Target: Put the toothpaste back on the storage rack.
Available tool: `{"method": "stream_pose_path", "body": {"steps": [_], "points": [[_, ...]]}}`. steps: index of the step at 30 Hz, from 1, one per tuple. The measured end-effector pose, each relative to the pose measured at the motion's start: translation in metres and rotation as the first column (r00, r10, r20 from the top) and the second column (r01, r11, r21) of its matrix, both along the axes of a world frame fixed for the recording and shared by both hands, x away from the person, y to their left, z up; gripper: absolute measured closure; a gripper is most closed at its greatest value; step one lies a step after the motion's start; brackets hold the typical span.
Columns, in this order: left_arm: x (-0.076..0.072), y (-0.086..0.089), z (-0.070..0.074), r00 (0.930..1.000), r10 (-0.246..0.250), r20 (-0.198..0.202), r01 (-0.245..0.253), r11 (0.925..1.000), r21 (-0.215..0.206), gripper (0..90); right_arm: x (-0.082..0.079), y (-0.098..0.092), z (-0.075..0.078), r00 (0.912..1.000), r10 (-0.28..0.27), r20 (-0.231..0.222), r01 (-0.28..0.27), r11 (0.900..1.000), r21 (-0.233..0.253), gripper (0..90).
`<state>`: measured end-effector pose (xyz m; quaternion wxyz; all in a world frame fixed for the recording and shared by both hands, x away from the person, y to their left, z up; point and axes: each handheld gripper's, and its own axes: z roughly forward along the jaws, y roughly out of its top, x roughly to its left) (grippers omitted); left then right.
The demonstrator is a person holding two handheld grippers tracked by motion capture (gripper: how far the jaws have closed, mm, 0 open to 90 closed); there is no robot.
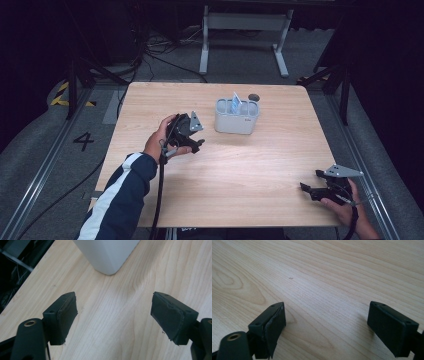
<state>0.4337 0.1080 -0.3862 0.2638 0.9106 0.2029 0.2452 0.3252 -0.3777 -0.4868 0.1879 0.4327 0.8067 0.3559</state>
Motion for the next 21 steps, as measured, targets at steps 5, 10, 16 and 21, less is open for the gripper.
{"method": "stream_pose_path", "body": {"steps": [5,10,16,21], "points": [[-0.01,0.008,-0.002,0.9999,-0.008,0.013,0.008,0.9997,0.023,21.1,0.0,0.0,0.0,1.0,0.0,0.001,0.0,1.0,0.001,15.5],[-0.021,0.018,-0.005,0.9999,0.003,0.014,-0.003,0.9995,0.031,22.2,0.0,0.0,0.0,1.0,-0.001,0.0,0.001,1.0,0.001,15.4],[-0.034,0.037,-0.014,0.9995,0.032,0.007,-0.032,0.9992,0.023,23.0,0.0,0.0,0.0,1.0,0.0,0.0,0.0,1.0,0.0,15.5],[-0.045,0.05,-0.02,0.9989,0.047,0.002,-0.047,0.9981,0.041,22.9,0.0,0.0,0.0,1.0,0.0,0.0,0.0,1.0,0.0,15.5]]}}
